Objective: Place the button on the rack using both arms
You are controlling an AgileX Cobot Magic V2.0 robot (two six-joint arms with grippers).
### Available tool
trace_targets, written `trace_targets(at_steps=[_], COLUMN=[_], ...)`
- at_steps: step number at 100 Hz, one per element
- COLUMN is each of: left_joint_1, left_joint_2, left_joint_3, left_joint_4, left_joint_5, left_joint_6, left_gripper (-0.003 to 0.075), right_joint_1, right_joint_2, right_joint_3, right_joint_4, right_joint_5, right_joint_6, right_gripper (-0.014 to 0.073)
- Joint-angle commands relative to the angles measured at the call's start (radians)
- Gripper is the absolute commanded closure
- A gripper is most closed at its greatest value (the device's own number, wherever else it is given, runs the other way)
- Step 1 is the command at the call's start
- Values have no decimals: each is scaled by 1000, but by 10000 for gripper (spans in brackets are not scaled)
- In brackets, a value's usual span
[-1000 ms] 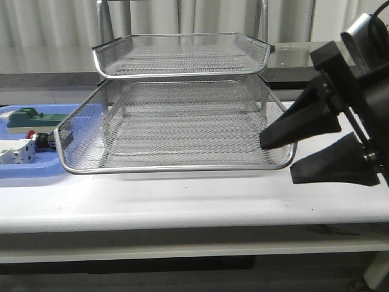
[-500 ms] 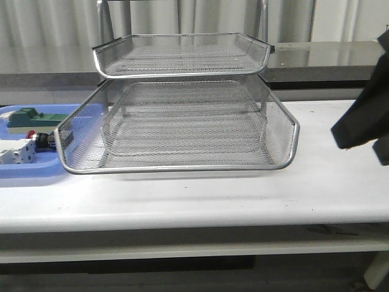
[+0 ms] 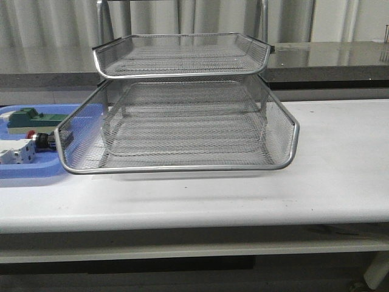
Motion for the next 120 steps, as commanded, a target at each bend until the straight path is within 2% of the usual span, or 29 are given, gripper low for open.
trace_targets(at_steps=[1,24,34,48,69,120], left_joint_1=[0,0,0,0,0,0], left_joint_2=[-32,-32,-32,-32,-32,-32], left_joint_3=[33,33,33,33,33,33], left_joint_4=[-9,-9,-9,-9,-9,-9], left_joint_5=[-76,-76,-76,-76,-76,-76], left_joint_6=[-9,-9,-9,-9,-9,-9], left_gripper=[741,741,741,741,741,741], right_joint_1=[-1,-1,-1,-1,-1,-1], right_joint_2=[-45,-137,-162,-182,-183,-183], right_joint_3=[-53,-65,-65,-65,-65,-65], right_joint_4=[-52,-73,-74,-75,-76,-76], right_joint_5=[8,100,121,122,120,125], right_joint_6=[29,30,30,30,30,30], right_gripper=[187,197,236,386,669,654])
